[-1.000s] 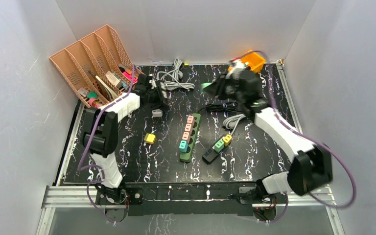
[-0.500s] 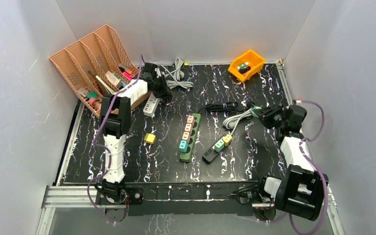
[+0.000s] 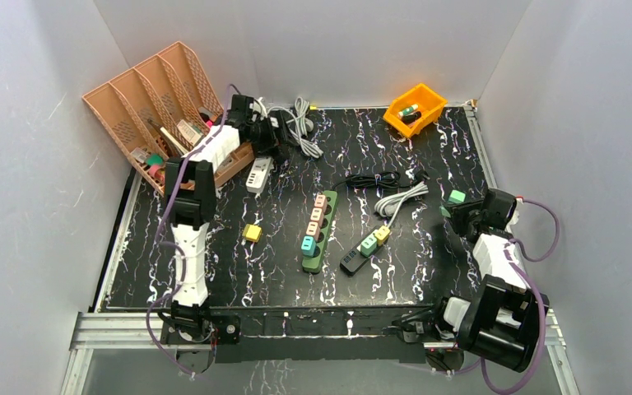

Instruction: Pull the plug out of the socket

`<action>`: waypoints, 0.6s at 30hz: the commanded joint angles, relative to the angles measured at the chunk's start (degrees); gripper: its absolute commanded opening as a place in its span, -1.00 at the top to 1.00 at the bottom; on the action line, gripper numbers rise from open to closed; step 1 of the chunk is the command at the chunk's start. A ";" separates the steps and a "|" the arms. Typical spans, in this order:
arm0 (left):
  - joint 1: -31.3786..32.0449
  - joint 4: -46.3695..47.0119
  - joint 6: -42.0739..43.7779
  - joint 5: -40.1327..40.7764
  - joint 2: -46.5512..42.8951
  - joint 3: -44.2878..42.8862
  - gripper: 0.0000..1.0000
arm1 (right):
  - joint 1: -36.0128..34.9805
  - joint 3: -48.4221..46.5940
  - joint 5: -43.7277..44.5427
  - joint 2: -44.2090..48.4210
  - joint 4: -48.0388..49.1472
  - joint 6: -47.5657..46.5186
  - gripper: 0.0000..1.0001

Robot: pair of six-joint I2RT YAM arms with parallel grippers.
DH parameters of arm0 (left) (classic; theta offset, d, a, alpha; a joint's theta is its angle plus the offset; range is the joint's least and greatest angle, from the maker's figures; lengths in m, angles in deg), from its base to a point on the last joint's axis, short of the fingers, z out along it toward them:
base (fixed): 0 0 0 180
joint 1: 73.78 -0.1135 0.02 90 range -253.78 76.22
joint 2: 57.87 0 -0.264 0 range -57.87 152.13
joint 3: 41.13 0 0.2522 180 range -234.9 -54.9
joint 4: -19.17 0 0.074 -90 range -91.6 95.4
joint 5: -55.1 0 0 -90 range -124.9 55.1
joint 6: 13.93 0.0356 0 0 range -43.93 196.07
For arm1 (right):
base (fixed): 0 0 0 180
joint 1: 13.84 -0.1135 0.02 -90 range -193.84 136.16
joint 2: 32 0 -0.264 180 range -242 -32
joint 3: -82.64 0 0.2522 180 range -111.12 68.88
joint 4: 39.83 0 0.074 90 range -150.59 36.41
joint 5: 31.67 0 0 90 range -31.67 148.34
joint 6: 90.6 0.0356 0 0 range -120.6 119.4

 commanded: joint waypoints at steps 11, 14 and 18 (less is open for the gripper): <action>5.83 5.34 -3.34 6.37 -49.80 55.88 -0.97 | 2.64 2.51 3.78 -1.71 0.49 3.97 0.53; 9.05 7.57 -5.70 5.64 -56.60 65.18 -0.97 | 2.42 1.66 4.73 -0.94 -1.12 1.97 -0.47; 14.82 10.36 -8.59 6.00 -62.99 72.09 -0.97 | 2.20 0.94 8.47 1.81 -5.29 0.34 -0.90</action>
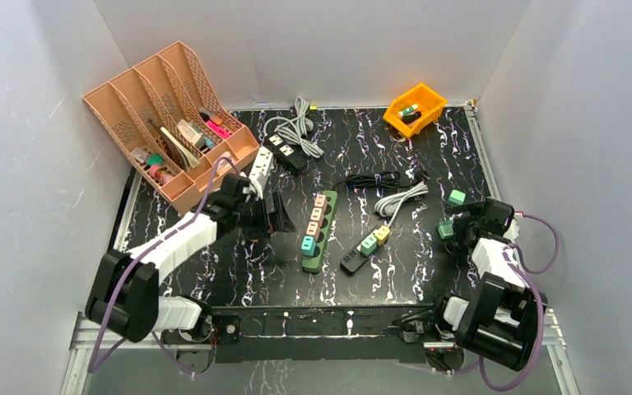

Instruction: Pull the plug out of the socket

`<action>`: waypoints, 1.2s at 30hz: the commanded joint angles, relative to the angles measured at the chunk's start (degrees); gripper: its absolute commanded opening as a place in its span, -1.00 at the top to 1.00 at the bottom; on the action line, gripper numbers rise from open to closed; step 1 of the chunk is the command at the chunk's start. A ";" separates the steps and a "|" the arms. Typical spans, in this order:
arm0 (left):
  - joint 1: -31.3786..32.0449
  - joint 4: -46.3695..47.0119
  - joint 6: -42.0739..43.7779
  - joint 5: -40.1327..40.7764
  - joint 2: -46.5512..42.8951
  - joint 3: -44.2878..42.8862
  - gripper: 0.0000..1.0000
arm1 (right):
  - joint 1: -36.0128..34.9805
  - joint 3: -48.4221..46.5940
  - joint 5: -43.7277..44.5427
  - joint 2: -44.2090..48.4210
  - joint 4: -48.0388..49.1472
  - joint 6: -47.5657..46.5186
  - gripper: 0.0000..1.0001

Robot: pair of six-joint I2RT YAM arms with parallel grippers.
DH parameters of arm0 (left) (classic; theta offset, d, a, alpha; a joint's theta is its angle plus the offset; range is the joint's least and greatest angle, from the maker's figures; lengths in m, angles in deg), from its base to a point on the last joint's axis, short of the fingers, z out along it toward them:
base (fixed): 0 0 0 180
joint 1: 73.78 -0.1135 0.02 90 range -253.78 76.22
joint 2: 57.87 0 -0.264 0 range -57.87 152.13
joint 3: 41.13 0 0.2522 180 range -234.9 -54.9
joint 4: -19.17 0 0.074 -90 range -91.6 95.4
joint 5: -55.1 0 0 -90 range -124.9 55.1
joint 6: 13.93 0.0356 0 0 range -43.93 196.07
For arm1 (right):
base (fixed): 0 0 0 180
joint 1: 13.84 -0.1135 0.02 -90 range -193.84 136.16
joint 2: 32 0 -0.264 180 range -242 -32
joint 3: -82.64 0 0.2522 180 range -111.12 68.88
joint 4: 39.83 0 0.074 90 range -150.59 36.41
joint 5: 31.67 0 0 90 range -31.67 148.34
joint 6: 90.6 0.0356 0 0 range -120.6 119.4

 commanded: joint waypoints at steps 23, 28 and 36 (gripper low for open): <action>22.28 12.56 -11.63 13.67 -10.48 14.04 -0.97 | -67.30 -51.29 52.31 -24.13 -30.41 -12.91 -0.97; 22.23 11.36 -12.64 14.78 -15.32 16.92 -0.97 | -69.42 -61.56 42.47 -37.01 -30.35 -15.80 -0.97; 22.28 8.97 -12.17 15.40 -19.82 19.12 -0.97 | -69.44 -69.10 31.83 -46.64 -32.45 -19.17 -0.86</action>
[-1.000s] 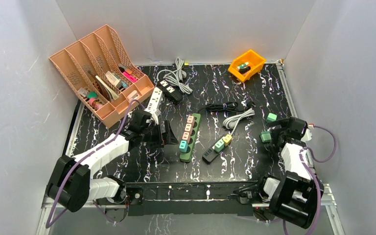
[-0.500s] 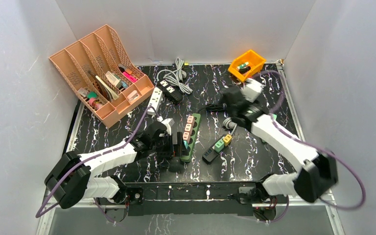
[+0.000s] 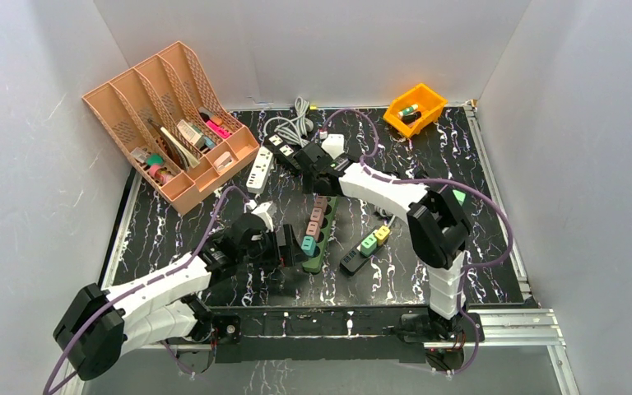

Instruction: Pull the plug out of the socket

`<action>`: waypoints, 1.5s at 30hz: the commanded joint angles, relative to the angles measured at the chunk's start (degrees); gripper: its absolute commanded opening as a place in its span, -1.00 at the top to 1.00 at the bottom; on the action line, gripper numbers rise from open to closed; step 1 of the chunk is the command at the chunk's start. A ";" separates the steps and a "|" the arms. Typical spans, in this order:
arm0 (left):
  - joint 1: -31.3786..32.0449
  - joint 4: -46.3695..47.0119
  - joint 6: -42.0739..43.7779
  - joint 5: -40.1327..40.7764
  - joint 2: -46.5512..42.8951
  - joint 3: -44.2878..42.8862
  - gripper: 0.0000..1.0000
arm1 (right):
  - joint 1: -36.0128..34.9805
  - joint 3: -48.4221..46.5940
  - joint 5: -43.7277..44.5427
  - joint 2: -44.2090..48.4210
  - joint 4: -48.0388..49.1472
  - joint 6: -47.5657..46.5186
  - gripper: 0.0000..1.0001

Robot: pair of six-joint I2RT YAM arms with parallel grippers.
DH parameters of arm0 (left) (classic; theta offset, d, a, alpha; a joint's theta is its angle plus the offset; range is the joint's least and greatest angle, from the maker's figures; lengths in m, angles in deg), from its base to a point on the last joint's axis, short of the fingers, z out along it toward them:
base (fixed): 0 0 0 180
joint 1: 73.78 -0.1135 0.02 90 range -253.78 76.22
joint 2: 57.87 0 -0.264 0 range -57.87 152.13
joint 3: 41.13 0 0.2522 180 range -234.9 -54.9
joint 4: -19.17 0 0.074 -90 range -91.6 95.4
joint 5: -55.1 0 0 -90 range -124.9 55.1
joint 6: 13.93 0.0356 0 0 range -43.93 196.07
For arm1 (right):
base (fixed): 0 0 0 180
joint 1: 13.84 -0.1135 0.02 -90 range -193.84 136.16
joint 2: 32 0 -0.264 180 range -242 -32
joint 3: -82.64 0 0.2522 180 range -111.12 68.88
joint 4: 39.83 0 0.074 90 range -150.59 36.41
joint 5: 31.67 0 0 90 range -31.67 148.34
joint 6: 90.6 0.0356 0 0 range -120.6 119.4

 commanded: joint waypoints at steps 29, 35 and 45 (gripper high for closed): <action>-9.78 0.10 11.32 -6.91 6.81 -15.55 -0.97 | 5.90 -4.75 -18.87 5.60 8.14 -8.18 1.00; -18.20 1.60 13.34 -16.89 12.02 -20.21 -0.97 | 12.34 -8.28 -34.62 10.19 14.27 -10.40 1.00; -21.40 11.96 13.08 -34.12 22.16 -27.56 -0.97 | 15.72 -9.53 -47.18 13.80 18.52 -10.05 1.00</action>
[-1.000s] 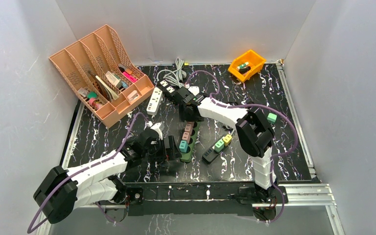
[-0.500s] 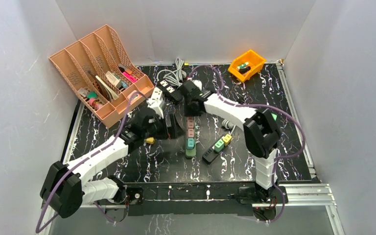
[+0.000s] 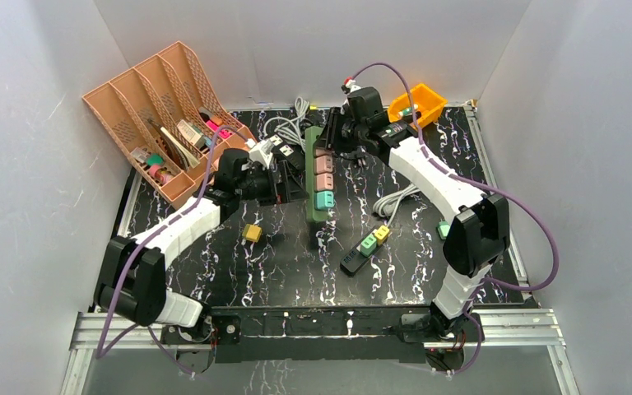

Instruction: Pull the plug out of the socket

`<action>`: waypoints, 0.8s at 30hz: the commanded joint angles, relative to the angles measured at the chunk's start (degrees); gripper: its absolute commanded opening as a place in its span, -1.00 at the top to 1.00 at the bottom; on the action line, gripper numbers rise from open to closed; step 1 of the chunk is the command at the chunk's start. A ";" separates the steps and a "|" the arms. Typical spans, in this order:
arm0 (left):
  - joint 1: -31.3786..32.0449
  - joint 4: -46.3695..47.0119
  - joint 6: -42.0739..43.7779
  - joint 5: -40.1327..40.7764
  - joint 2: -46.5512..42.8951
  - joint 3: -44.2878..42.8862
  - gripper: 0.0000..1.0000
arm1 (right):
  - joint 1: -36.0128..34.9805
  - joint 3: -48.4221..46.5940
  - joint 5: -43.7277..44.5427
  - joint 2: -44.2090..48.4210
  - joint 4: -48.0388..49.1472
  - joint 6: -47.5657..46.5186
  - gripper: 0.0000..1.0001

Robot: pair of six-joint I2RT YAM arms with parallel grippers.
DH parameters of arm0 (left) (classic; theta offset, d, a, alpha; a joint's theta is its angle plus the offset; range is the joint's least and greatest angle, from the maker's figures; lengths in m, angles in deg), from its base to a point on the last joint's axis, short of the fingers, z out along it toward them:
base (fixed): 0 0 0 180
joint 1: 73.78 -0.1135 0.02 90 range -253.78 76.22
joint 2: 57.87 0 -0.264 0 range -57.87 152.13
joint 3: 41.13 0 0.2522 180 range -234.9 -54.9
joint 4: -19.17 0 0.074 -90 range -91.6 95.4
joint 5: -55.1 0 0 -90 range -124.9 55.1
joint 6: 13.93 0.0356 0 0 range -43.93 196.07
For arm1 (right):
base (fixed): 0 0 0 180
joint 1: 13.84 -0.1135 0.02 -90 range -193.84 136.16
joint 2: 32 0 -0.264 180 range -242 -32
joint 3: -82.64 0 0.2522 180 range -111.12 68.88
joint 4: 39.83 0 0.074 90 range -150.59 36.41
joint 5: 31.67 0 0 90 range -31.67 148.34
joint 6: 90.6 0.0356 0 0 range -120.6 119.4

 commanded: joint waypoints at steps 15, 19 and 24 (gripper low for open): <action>8.31 -0.39 12.79 -12.00 3.57 -6.06 -0.97 | 3.27 -8.61 -12.93 2.74 7.63 2.14 1.00; 9.02 2.96 10.15 -6.38 4.82 -5.98 -0.97 | 3.23 -8.81 -13.59 2.69 7.83 2.59 1.00; 9.06 7.44 7.75 -1.17 5.40 -6.43 -0.97 | 3.22 -7.46 -13.79 3.18 8.28 2.73 1.00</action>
